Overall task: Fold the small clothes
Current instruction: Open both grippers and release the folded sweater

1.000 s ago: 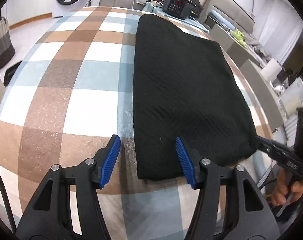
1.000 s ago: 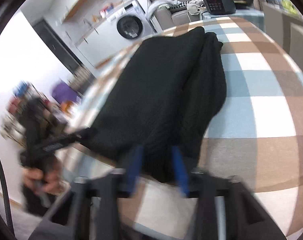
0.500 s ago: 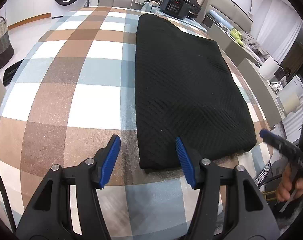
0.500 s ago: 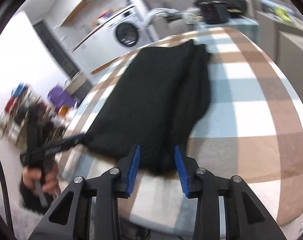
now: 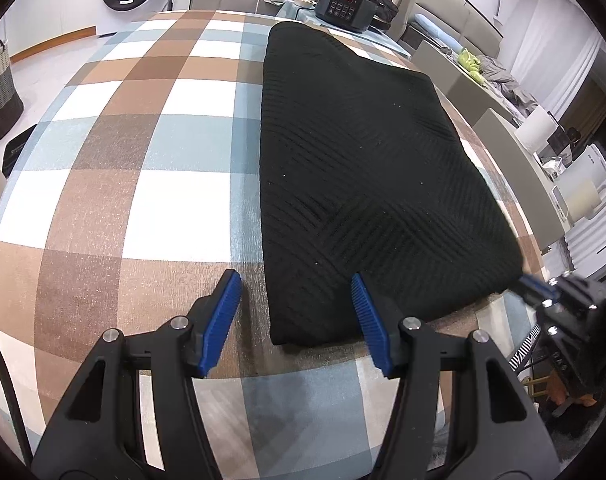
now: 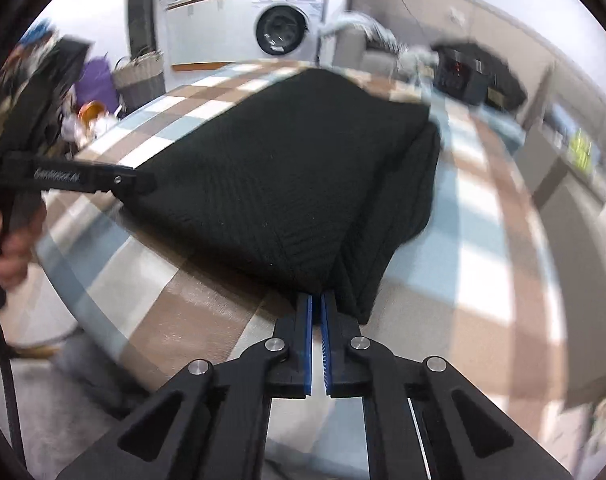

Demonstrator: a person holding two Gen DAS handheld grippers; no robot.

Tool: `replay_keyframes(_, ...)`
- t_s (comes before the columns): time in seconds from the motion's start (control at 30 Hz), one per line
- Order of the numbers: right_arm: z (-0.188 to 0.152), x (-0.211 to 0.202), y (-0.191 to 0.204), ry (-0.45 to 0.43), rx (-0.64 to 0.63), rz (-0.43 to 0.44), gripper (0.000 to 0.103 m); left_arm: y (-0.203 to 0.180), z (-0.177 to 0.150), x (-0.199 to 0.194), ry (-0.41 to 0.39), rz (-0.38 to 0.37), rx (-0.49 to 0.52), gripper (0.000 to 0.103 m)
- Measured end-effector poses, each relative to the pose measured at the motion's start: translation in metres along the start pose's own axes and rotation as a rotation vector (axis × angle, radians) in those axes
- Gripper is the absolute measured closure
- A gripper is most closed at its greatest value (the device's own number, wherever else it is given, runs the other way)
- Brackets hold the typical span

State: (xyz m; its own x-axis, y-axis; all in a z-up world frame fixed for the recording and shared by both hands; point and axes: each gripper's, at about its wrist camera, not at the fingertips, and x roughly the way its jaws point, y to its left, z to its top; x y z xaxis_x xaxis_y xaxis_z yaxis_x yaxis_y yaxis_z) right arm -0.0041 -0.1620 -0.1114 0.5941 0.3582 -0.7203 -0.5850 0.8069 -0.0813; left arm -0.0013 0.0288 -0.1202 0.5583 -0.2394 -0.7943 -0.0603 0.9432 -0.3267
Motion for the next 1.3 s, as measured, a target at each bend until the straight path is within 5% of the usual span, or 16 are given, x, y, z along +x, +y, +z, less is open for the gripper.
replay_keyframes(0.23, -0.006, 0.008, -0.006, 0.08, -0.055, -0.112, 0.1, -0.001, 0.0, 0.001, 0.008, 0.001, 0.013, 0.049)
replay_keyframes(0.4, -0.016, -0.01, -0.051, 0.043, 0.207, 0.073, 0.095, 0.001, 0.001, -0.002, 0.008, -0.004, 0.009, 0.049)
replay_keyframes(0.5, -0.018, -0.019, -0.068, -0.018, 0.367, 0.219, 0.08, 0.003, 0.002, -0.002, 0.005, -0.027, -0.009, 0.049)
replay_keyframes(0.57, -0.016, -0.012, -0.073, -0.037, 0.472, 0.31, 0.057, 0.003, 0.003, -0.002, 0.001, -0.045, -0.021, 0.049)
replay_keyframes(0.67, -0.005, 0.0, -0.072, -0.073, 0.556, 0.368, 0.057, 0.002, 0.004, -0.002, -0.009, -0.056, -0.036, 0.049)
replay_keyframes(0.73, 0.004, 0.009, -0.068, -0.07, 0.57, 0.329, 0.057, 0.0, 0.004, 0.0, -0.005, -0.048, -0.035, 0.049)
replay_keyframes(0.8, 0.01, 0.025, -0.058, 0.024, 0.52, 0.201, 0.061, -0.002, 0.003, 0.002, -0.003, -0.043, -0.028, 0.049)
replay_keyframes(0.83, 0.009, 0.029, -0.057, 0.038, 0.516, 0.184, 0.061, -0.003, 0.002, 0.003, -0.004, -0.057, -0.026, 0.056)
replay_keyframes(0.87, 0.009, 0.03, -0.056, 0.037, 0.519, 0.191, 0.061, -0.004, 0.001, 0.003, -0.005, -0.08, -0.022, 0.07)
replay_keyframes(0.97, 0.011, 0.035, -0.059, 0.042, 0.539, 0.216, 0.063, -0.007, 0.001, 0.006, -0.016, -0.077, -0.007, 0.077)
replay_keyframes(1.3, 0.037, 0.062, -0.073, 0.013, 0.547, 0.213, 0.064, -0.007, 0.034, 0.027, -0.063, -0.042, -0.017, 0.077)
